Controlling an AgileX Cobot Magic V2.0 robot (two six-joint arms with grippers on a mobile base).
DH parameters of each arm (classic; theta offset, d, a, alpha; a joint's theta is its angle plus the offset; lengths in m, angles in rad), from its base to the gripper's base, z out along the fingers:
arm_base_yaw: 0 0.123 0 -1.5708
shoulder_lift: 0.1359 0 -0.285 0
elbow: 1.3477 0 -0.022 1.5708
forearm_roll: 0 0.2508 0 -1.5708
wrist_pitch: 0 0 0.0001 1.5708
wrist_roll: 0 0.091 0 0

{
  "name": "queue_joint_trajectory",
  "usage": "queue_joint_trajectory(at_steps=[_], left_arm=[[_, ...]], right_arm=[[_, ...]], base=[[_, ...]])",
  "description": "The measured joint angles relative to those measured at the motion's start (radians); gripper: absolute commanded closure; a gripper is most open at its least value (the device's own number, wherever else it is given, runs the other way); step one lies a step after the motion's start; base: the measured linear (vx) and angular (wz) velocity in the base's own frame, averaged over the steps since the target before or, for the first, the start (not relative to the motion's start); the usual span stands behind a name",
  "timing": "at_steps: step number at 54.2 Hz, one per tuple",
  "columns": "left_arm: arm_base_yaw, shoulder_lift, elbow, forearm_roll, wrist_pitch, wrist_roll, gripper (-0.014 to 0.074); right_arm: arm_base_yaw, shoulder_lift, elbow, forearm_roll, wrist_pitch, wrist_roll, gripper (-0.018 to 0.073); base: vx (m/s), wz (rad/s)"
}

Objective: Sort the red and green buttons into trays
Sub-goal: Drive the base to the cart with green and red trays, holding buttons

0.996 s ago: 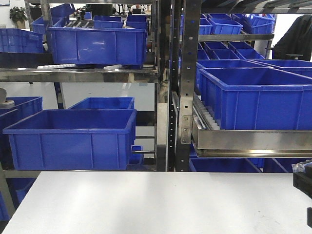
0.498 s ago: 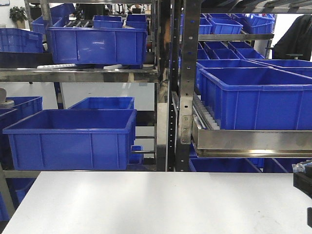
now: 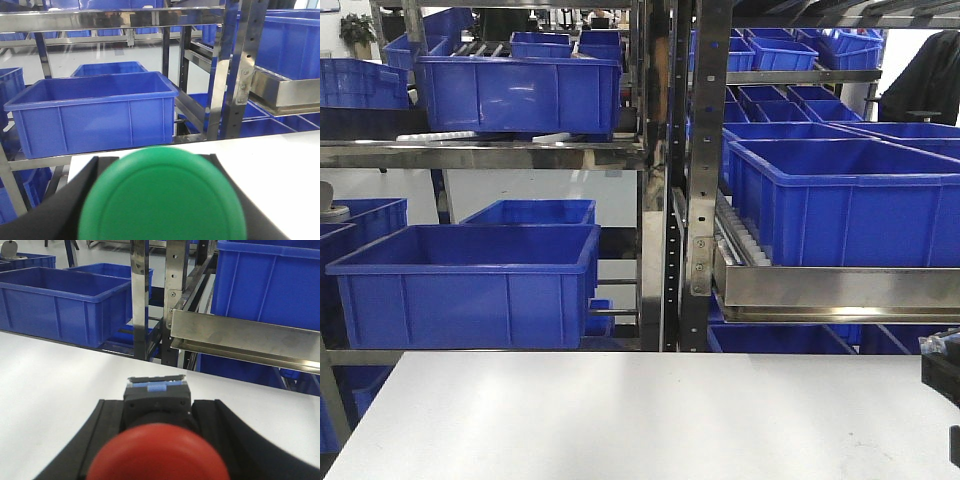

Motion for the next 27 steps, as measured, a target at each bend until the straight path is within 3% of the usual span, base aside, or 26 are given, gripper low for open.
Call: queue_joint_trajectory(at_steps=[27], left_arm=[[0.000,0.000,0.000,0.000,0.000,-0.001,0.0596]], right_arm=[[0.000,0.000,0.000,0.000,0.000,0.000,0.0568]], base=[[-0.06,0.06]])
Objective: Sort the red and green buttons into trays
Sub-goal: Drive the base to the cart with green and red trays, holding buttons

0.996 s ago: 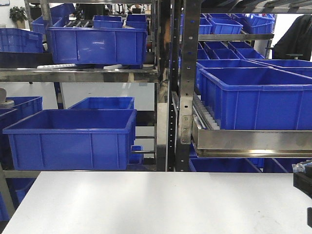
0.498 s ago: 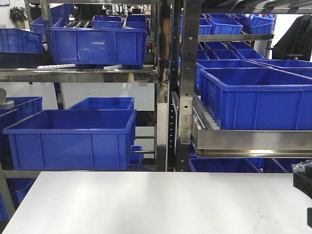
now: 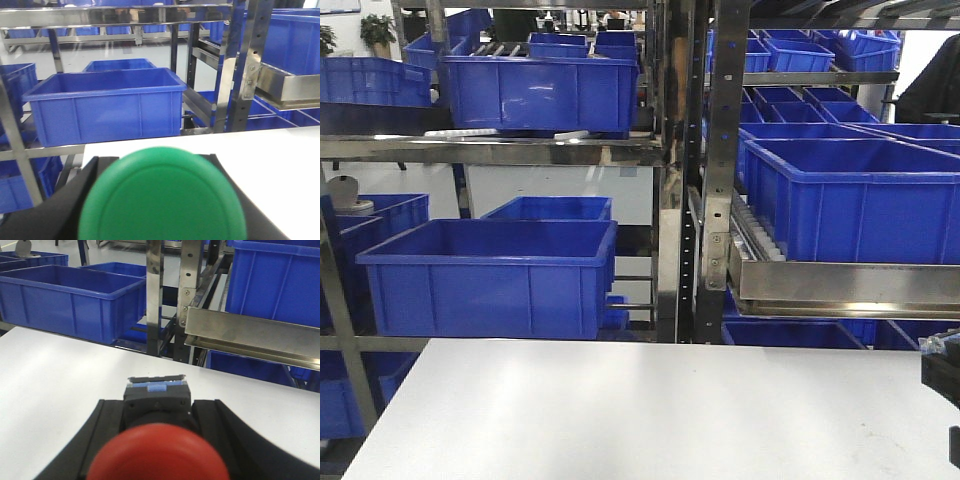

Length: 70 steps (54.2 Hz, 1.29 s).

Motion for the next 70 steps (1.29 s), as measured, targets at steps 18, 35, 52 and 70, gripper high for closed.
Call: queue_joint_trajectory(at_steps=[18,35,52,70], left_arm=[[0.000,0.000,0.000,0.000,0.000,0.000,0.0596],[0.000,0.000,0.000,-0.001,0.000,0.000,0.0596],[0.000,0.000,0.000,-0.001,0.000,0.000,0.0596],[0.000,0.000,0.000,-0.001,0.000,0.000,0.0596]], right_arm=[[0.000,0.000,0.000,0.000,0.000,0.000,0.0568],[0.000,0.000,0.000,0.000,0.003,0.000,0.0568],[0.000,0.000,0.000,0.000,0.007,0.000,0.0568],[0.000,0.000,0.000,0.000,0.009,0.000,0.0568]], base=[[-0.18,0.12],[-0.20,0.15],[-0.15,0.26],[-0.09,0.39]])
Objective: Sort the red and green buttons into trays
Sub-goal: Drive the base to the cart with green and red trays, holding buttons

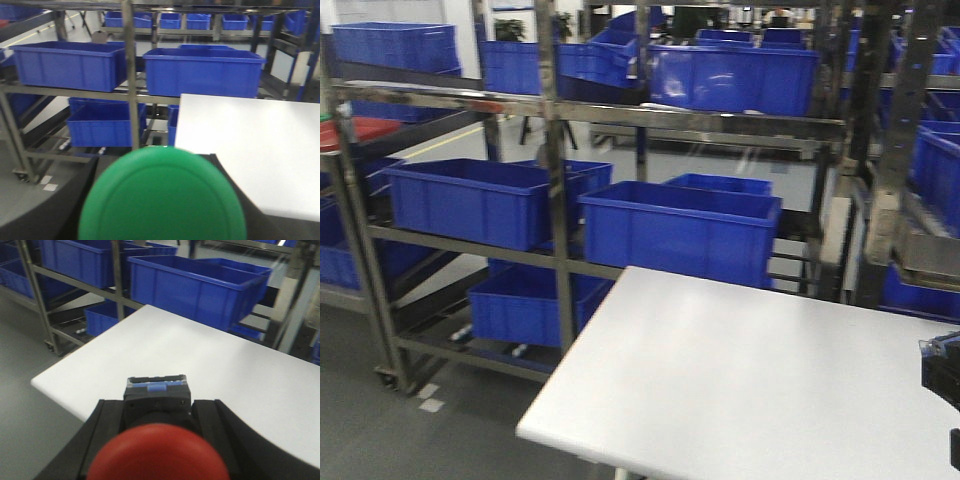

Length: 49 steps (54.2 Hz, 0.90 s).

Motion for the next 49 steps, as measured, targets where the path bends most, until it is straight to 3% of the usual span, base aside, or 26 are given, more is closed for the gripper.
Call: queue_joint_trajectory(at_steps=[49], left_arm=[[0.000,0.000,0.000,0.000,0.000,0.000,0.0596]], right_arm=[[0.000,0.000,0.000,0.000,0.000,0.000,0.0568]], base=[[0.05,0.53]])
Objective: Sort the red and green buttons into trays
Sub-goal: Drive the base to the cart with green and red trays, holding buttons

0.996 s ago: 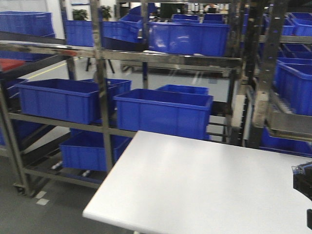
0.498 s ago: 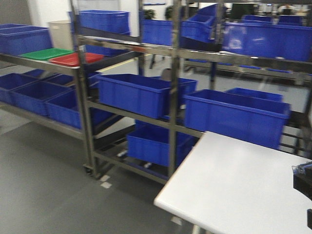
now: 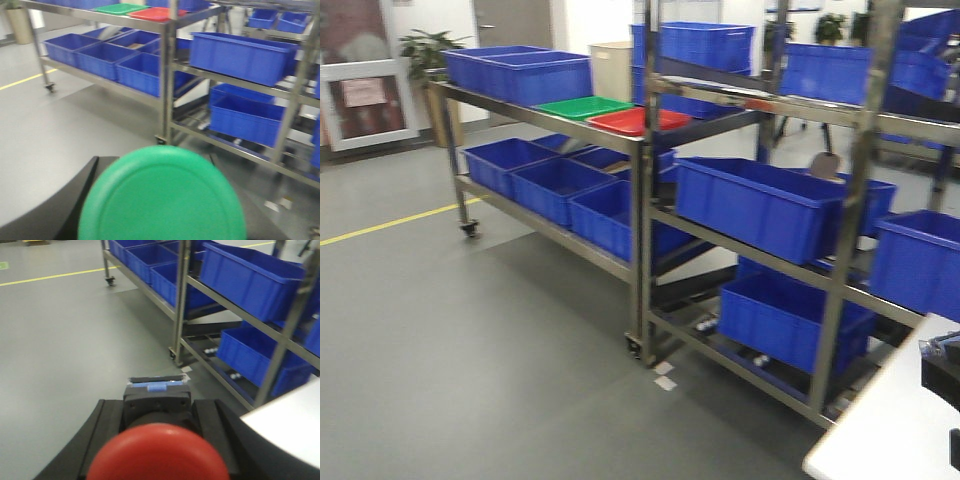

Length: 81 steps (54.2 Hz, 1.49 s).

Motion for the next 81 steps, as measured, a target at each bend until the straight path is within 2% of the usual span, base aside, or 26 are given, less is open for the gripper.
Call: queue_joint_trajectory(at_steps=[40,81], left_arm=[[0.000,-0.001,0.000,0.000,0.000,0.000,0.0596],[0.000,-0.001,0.000,0.000,0.000,0.000,0.0596]], right_arm=[[0.000,0.000,0.000,0.000,0.004,0.000,0.0568],[0.000,0.000,0.000,0.000,0.009,0.000,0.0568]], base=[[0.22,0.44],[0.35,0.30]])
